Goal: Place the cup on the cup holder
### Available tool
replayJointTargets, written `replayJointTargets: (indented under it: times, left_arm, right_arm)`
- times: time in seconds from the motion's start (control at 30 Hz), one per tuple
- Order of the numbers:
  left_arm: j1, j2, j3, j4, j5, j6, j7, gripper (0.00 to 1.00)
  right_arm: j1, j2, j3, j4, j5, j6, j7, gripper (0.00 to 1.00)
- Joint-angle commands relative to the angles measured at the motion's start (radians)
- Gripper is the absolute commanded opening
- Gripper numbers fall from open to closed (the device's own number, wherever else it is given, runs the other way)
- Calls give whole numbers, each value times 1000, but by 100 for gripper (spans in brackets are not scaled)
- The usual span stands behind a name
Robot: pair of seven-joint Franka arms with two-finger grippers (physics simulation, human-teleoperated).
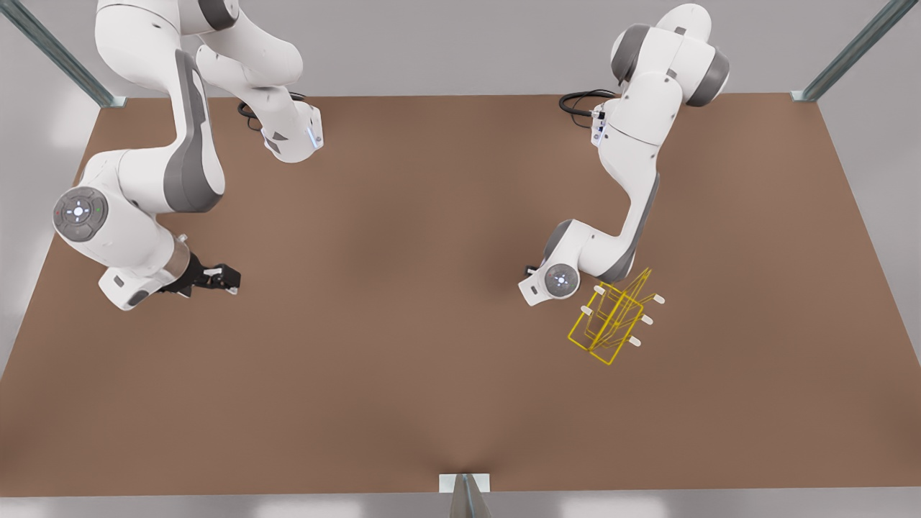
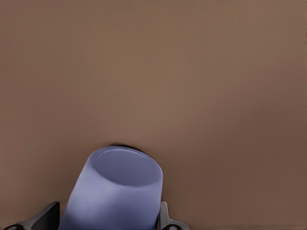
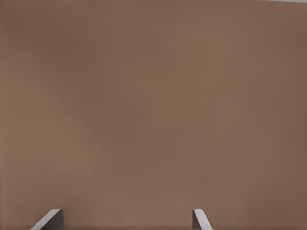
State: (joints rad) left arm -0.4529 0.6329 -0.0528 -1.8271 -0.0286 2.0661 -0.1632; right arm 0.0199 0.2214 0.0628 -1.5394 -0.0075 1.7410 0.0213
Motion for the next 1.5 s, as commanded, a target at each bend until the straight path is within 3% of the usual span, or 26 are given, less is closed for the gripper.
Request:
replayJointTargets:
  times: [0.0, 0.03, 0.23, 0.4, 0.43, 0.5, 0.6, 0.63, 0.67, 0.7, 0.73, 0.8, 0.93, 1.03, 1.2, 1.3, 1.47]
  left_arm:
    - [-3, -5, -1, 2, 1, -1, 34, 88]
    - [-3, -10, -1, 2, 1, -6, 33, 84]
    - [-6, -58, -4, -1, -4, -53, 5, 84]
    - [-104, -147, -108, -38, -47, -132, -314, 84]
    - [-132, -157, -108, -18, -67, -150, -406, 84]
    - [-138, -145, -101, 186, -79, -333, -623, 84]
    - [-132, -148, -79, 331, -57, -391, -1082, 84]
    - [-177, -166, 2, 335, -53, -402, -1174, 84]
    - [-355, -186, 231, 333, -59, -411, -1228, 84]
    - [-670, -182, 646, 325, -135, -439, -1245, 84]
    - [-900, -118, 977, 324, -229, -463, -1253, 84]
    - [-1070, 19, 1232, 328, -277, -480, -1331, 84]
    - [-1199, 175, 1389, 348, -275, -452, -1533, 85]
    - [-1204, 315, 1449, 335, -182, -431, -1769, 85]
    - [-1185, 490, 1452, 238, -33, -325, -2075, 85]
    - [-1155, 521, 1441, 215, -24, -161, -2271, 85]
    - [-1150, 530, 1418, 212, -25, -92, -2290, 85]
  right_arm:
    - [0, 1, -1, 1, 4, -3, -4, 100]
    - [2, 1, 0, 1, 4, -6, -1, 100]
    - [2, -2, 0, 1, 3, -6, 8, 100]
    - [0, -1, 0, 1, 3, -8, 3, 100]
    - [0, -1, 0, -1, 3, -8, -1, 100]
    - [0, -1, -1, -1, 3, -8, -3, 100]
    - [0, -1, -1, -1, 3, -8, -4, 100]
    - [0, -1, -1, -1, 3, -8, -3, 100]
    - [0, -1, -1, -1, 3, -8, -4, 100]
    - [0, -1, -1, -1, 3, -8, -4, 100]
    - [0, -1, -1, -1, 3, -8, -3, 100]
    - [0, -1, -1, -1, 3, -8, -4, 100]
    - [0, -1, -1, -1, 3, -8, -4, 100]
    - [0, -1, -1, -1, 3, -8, -4, 100]
    - [-1, -1, -1, -1, 3, -8, -6, 100]
    - [-1, -1, -1, -1, 3, -8, -6, 100]
    - [-1, 1, -3, -1, 3, -8, -6, 100]
